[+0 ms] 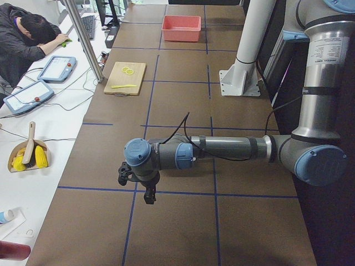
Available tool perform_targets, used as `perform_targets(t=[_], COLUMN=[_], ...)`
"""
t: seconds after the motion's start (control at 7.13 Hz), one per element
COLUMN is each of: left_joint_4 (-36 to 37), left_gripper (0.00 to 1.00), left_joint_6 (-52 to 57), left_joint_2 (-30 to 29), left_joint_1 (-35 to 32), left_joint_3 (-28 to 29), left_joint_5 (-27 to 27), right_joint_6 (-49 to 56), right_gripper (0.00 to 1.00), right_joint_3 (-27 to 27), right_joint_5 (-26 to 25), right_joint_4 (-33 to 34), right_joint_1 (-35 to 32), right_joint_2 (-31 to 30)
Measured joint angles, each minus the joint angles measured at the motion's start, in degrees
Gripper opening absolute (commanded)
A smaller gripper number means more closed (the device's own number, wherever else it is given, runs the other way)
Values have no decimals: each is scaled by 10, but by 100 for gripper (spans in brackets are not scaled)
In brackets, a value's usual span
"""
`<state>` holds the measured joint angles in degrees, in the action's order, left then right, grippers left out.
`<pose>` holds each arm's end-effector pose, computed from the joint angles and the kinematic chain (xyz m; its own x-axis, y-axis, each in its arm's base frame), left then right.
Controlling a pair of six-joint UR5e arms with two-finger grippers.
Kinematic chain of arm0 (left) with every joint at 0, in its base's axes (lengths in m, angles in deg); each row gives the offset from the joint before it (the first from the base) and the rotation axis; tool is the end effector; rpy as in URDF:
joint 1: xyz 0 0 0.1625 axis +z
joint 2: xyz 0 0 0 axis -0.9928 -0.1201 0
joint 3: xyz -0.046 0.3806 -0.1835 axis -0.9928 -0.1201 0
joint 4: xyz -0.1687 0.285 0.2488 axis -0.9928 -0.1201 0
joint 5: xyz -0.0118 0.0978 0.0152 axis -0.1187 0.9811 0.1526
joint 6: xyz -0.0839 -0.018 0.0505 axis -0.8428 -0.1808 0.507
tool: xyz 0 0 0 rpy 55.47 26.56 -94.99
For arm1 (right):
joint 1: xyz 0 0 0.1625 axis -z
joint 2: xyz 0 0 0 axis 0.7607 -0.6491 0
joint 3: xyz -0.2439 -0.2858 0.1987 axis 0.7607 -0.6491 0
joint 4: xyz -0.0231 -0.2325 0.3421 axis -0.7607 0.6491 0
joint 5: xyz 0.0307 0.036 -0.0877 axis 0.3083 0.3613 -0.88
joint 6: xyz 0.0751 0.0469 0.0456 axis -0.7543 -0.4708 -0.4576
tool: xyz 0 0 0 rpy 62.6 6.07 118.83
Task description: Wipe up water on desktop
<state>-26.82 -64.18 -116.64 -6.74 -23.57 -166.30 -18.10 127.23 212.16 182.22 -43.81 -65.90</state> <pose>-0.0609 -0.4946 0.6673 0.6992 0.0329 -0.7142 -0.0611 0.9980 -0.0138 0.0864 -0.4566 0.6538 0.6657 0.1244 0.7358 -0.0934 0.9921 -0.0833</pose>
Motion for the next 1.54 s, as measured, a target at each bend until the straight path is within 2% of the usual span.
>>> perform_targets(t=[0.98,1.26,1.54], left_joint_4=[0,-2,-25], left_gripper=[100,100,100], left_joint_6=[-1,-44,-163], left_joint_2=[0,2,10], left_joint_1=[0,4,42], left_joint_3=[-8,-55,-129], left_joint_5=[-4,-49,-85], right_joint_6=[-1,-2,-3], right_gripper=[100,100,100], right_joint_3=[0,1,3], right_joint_5=[0,0,1], right_joint_4=[-1,-1,-1], right_joint_1=[0,0,0], right_joint_2=[1,3,4])
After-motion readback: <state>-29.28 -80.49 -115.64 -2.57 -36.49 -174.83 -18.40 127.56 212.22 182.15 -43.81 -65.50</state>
